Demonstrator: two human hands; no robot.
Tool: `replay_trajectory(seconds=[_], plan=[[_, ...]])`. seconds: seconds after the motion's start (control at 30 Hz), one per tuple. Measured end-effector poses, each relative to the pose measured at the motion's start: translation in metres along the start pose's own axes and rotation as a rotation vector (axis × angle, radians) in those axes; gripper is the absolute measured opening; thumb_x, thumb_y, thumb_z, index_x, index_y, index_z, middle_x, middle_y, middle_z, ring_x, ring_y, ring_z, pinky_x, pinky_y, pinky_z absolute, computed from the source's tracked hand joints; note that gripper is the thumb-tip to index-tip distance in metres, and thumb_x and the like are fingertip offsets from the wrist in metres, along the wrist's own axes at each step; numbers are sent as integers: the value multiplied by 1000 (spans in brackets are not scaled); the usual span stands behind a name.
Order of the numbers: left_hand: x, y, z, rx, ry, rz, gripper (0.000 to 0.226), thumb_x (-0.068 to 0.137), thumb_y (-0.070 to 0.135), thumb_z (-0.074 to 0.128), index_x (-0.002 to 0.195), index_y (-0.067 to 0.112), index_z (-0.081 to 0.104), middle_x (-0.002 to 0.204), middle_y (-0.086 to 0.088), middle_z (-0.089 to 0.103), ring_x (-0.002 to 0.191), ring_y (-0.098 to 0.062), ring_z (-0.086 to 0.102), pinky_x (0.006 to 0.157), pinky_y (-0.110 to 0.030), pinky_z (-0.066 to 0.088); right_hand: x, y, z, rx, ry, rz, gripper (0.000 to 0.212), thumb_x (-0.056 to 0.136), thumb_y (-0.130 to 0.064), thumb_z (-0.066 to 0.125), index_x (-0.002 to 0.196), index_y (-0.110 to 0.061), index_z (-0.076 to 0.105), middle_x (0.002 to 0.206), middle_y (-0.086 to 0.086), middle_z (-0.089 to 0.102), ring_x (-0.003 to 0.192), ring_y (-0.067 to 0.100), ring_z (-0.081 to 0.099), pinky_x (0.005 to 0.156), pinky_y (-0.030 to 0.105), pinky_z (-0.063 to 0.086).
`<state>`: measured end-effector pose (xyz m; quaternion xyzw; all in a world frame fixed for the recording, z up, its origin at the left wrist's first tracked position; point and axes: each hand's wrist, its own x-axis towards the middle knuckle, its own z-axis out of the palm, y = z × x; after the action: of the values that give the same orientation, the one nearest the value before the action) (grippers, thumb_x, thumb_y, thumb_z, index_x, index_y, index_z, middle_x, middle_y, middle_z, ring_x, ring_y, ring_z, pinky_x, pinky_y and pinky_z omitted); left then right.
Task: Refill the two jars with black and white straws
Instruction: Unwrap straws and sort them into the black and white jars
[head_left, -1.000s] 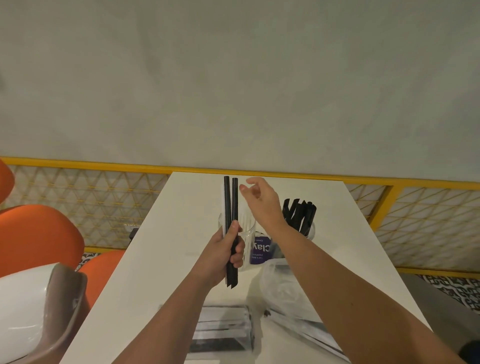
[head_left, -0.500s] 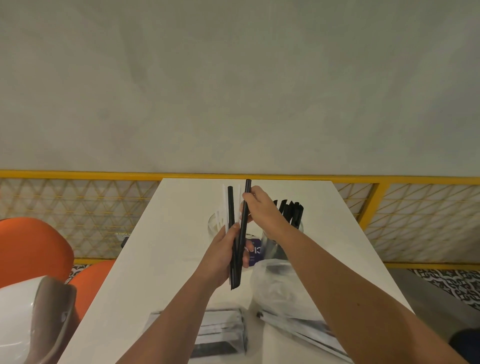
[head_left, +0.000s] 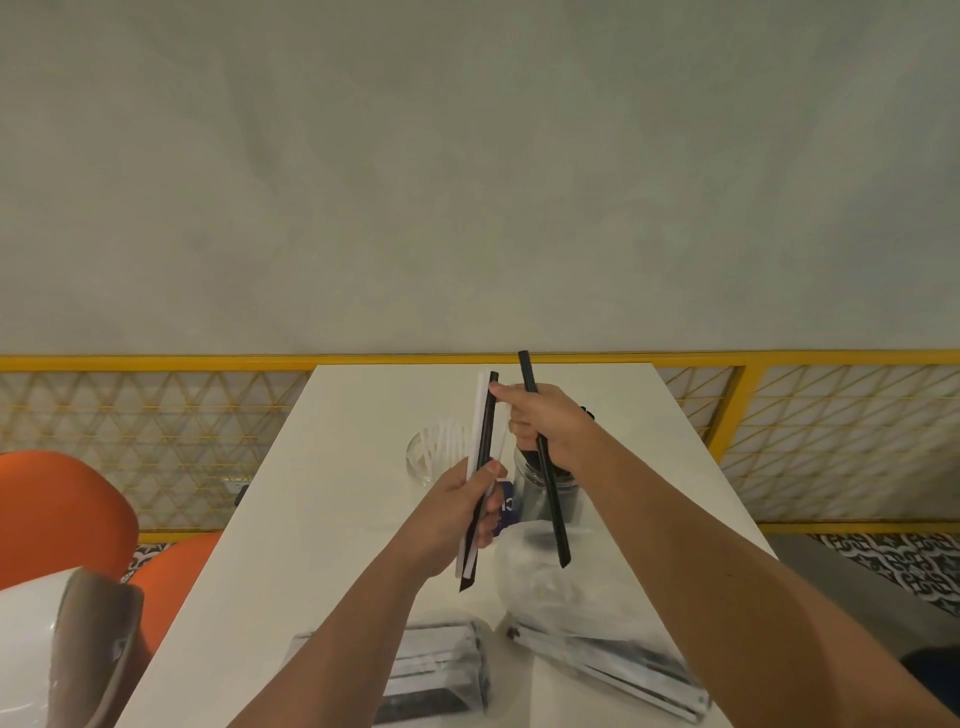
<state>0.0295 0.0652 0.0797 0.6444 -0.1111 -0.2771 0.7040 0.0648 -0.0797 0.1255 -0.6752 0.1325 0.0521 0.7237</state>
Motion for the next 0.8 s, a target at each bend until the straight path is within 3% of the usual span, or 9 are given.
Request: replay_trajectory(seconds=[0.17, 0.33, 0.43, 0.53, 0.67, 0.8], plan=[[0, 2, 1, 24, -31, 2, 33, 99, 28, 40, 69, 15, 44, 51, 4, 37, 40, -10, 29, 41, -20, 26, -1, -10, -11, -80, 1, -87, 20, 90, -22, 60, 73, -18, 51, 54, -5, 30, 41, 5, 27, 40, 18, 24], [1, 3, 3, 78, -58, -3, 28, 100, 29, 40, 79, 12, 48, 50, 7, 38, 41, -8, 28, 42, -19, 26, 3, -26, -21, -14, 89, -145, 10, 96, -22, 50, 88, -16, 52, 68, -2, 36, 47, 5, 30, 37, 16, 27], [1, -2, 0, 73, -63, -31, 27, 99, 29, 41, 81, 13, 53, 52, 6, 37, 41, -7, 26, 40, -17, 23, 5, -38, -31, 23, 210, -197, 12, 98, -21, 46, 90, -15, 52, 83, 0, 53, 64, 10, 46, 53, 21, 40], [3, -6, -5, 42, -50, -53, 26, 99, 28, 41, 83, 13, 54, 53, 6, 32, 41, -6, 23, 38, -16, 20, 4, -47, -41, 255, 261, -254, 16, 100, -18, 41, 87, -13, 49, 82, 6, 63, 75, 19, 63, 73, 32, 53], [4, -13, -12, 31, 17, -79, 25, 100, 26, 41, 85, 11, 54, 52, 7, 30, 40, -5, 23, 37, -16, 18, 5, -55, -52, 512, 354, -418, 14, 100, -19, 41, 92, -10, 45, 66, 3, 47, 49, 13, 54, 57, 30, 55], [5, -16, -15, -6, 92, -77, 27, 100, 26, 39, 81, 11, 51, 51, 6, 29, 39, -6, 22, 36, -16, 19, 10, -50, -51, 303, 496, -585, 13, 99, -19, 43, 86, -19, 46, 67, -2, 41, 43, 8, 42, 49, 23, 47]])
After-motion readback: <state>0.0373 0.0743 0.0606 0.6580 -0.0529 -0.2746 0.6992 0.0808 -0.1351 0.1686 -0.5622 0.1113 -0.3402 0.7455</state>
